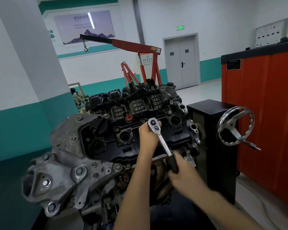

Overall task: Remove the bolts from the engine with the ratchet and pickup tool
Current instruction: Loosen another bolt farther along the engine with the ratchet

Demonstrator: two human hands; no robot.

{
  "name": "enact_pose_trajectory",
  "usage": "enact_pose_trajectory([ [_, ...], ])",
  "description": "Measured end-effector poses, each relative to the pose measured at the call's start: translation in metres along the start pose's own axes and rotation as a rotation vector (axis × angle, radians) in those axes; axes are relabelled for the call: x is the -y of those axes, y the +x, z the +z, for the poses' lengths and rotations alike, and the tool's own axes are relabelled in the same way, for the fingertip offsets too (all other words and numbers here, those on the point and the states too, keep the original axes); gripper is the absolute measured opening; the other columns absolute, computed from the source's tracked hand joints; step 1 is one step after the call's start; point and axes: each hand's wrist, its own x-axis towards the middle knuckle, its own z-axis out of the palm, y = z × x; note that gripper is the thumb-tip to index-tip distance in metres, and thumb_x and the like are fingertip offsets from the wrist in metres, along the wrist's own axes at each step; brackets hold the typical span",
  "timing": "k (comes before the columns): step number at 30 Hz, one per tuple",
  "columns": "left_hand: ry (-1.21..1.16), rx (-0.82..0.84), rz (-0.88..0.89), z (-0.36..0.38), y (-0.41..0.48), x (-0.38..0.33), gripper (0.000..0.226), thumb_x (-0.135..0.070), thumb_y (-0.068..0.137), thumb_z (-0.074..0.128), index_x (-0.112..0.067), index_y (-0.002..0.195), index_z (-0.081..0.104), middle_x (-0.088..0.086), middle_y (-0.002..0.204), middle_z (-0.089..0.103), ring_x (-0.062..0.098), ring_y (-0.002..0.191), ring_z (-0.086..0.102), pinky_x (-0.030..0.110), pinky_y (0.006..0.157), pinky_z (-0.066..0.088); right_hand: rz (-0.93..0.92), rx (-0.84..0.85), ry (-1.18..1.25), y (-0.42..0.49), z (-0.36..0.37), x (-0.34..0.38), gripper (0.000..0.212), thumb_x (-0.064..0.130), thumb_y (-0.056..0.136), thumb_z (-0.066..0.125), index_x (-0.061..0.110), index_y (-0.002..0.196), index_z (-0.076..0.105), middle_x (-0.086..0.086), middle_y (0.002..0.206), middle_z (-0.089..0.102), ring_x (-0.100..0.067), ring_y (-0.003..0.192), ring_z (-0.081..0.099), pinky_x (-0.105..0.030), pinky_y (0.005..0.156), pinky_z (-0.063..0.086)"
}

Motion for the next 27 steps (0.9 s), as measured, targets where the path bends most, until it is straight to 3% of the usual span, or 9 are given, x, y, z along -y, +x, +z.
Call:
enact_pose_trajectory([
  [4,0.123,0.074,0.049,-0.002,-0.002,-0.006,0.021,0.006,0.085,0.049,0.003,0.067,0.058,-0.002,0.057,0.046,0.007,0.057,0.036,0.025,0.059,0.032,-0.188,0.165,-0.569,0.048,-0.101,-0.006,0.022,0.007,0.083,0.059,0.022,0.096,0.05,0.002,0.067,0.054,-0.019,0.061,0.062,-0.024,0.051,0.043],
  [8,0.105,0.02,0.033,-0.004,-0.004,-0.004,0.017,0.004,0.086,0.05,-0.001,0.076,0.062,0.0,0.062,0.047,0.008,0.06,0.035,0.026,0.057,0.029,-0.294,0.038,-0.939,0.074,-0.118,0.004,0.021,0.021,0.087,0.056,0.026,0.105,0.047,0.005,0.072,0.049,-0.025,0.078,0.063,-0.027,0.062,0.036],
  [10,0.078,-0.003,0.03,-0.001,-0.008,-0.002,0.018,0.004,0.087,0.05,0.001,0.072,0.059,0.001,0.064,0.05,0.01,0.064,0.039,0.028,0.06,0.032,-0.216,-0.021,-0.786,0.051,-0.095,-0.009,0.024,0.019,0.084,0.058,0.025,0.103,0.045,0.0,0.074,0.056,-0.027,0.074,0.063,-0.028,0.057,0.04],
  [12,0.057,-0.026,0.035,0.004,-0.009,0.001,0.038,0.004,0.088,0.052,-0.017,0.057,0.056,-0.013,0.056,0.048,0.004,0.058,0.037,0.023,0.057,0.031,-0.063,-0.001,-0.392,0.016,-0.056,-0.012,0.025,0.012,0.08,0.06,0.024,0.093,0.042,-0.006,0.07,0.057,-0.025,0.062,0.06,-0.033,0.053,0.044],
  [14,0.031,-0.049,0.021,0.009,-0.008,0.002,0.059,0.005,0.089,0.055,-0.032,0.043,0.045,-0.017,0.044,0.04,-0.002,0.048,0.031,0.017,0.052,0.028,0.016,-0.018,-0.065,-0.002,-0.009,-0.006,0.028,0.006,0.079,0.059,0.024,0.094,0.043,-0.006,0.072,0.055,-0.012,0.054,0.054,-0.022,0.045,0.041],
  [16,-0.009,-0.072,0.004,0.011,-0.005,0.003,0.063,0.005,0.089,0.058,-0.031,0.04,0.041,-0.017,0.039,0.036,-0.002,0.042,0.031,0.01,0.048,0.026,0.06,-0.027,0.087,-0.008,0.029,0.006,0.033,0.007,0.082,0.057,0.023,0.107,0.044,0.0,0.076,0.052,-0.004,0.053,0.052,-0.01,0.043,0.036],
  [19,0.0,-0.057,0.004,0.006,-0.004,0.002,0.053,0.001,0.089,0.061,-0.019,0.042,0.051,-0.018,0.039,0.038,-0.004,0.041,0.035,0.007,0.047,0.029,0.045,0.017,0.133,-0.007,0.028,0.009,0.03,0.005,0.082,0.056,0.021,0.104,0.043,0.002,0.071,0.052,-0.001,0.053,0.054,-0.013,0.045,0.039],
  [22,0.052,0.008,0.037,0.002,-0.004,0.001,0.053,0.004,0.088,0.057,-0.023,0.043,0.048,-0.017,0.043,0.042,-0.003,0.046,0.036,0.01,0.05,0.029,-0.034,0.103,-0.097,0.004,-0.027,-0.004,0.026,0.003,0.08,0.057,0.022,0.092,0.044,-0.007,0.067,0.055,-0.02,0.057,0.055,-0.029,0.051,0.042],
  [27,0.079,-0.008,0.04,0.001,-0.004,-0.002,0.038,0.002,0.087,0.048,-0.019,0.056,0.042,-0.01,0.052,0.037,0.001,0.049,0.029,0.019,0.05,0.025,-0.257,0.118,-0.906,0.072,-0.12,0.004,0.027,0.022,0.088,0.056,0.026,0.112,0.043,-0.001,0.082,0.059,-0.023,0.076,0.062,-0.033,0.065,0.048],
])
